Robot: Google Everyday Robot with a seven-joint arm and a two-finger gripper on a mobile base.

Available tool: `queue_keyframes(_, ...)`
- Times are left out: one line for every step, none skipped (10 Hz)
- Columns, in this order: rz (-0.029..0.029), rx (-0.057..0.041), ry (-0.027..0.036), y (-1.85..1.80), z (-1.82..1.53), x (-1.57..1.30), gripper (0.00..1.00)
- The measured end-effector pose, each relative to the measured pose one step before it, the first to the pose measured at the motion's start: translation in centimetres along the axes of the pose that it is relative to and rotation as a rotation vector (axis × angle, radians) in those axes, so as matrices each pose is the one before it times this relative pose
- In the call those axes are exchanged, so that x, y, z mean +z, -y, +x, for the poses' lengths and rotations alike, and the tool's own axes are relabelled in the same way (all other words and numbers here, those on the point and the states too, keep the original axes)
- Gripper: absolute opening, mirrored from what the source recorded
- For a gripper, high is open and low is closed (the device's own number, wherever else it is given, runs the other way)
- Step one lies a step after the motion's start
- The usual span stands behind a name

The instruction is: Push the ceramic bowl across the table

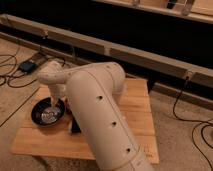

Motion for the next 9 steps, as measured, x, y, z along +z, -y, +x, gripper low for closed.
queue_keyframes(0.01113,-0.01661,0.00346,0.079,-1.11,0.584,0.8)
queue_keyframes(0.00791,-0.00878,0.00325,0.143,-0.835,0.377,0.8)
queue_keyframes(0.00944,-0.00823,0.00246,0.176,-0.916,0.486,0.8)
queue_keyframes(0.00423,-0.00353,0.00364,0.057,-0.728,0.242,0.8)
queue_keyframes(0.00383,0.0008,0.00408,0.218,-0.804,0.208,0.8)
queue_keyframes(0.00451,0.00355,0.00246,0.274,-0.819,0.217,0.8)
queue_keyframes(0.00214,0.00457,0.00593,0.213,-0.603,0.067,0.8)
queue_keyframes(0.0039,0.01179,0.00616,0.546,-0.755,0.022,0.8)
queue_keyframes(0.00503,0.00976,0.00659,0.502,-0.637,-0.012,0.8)
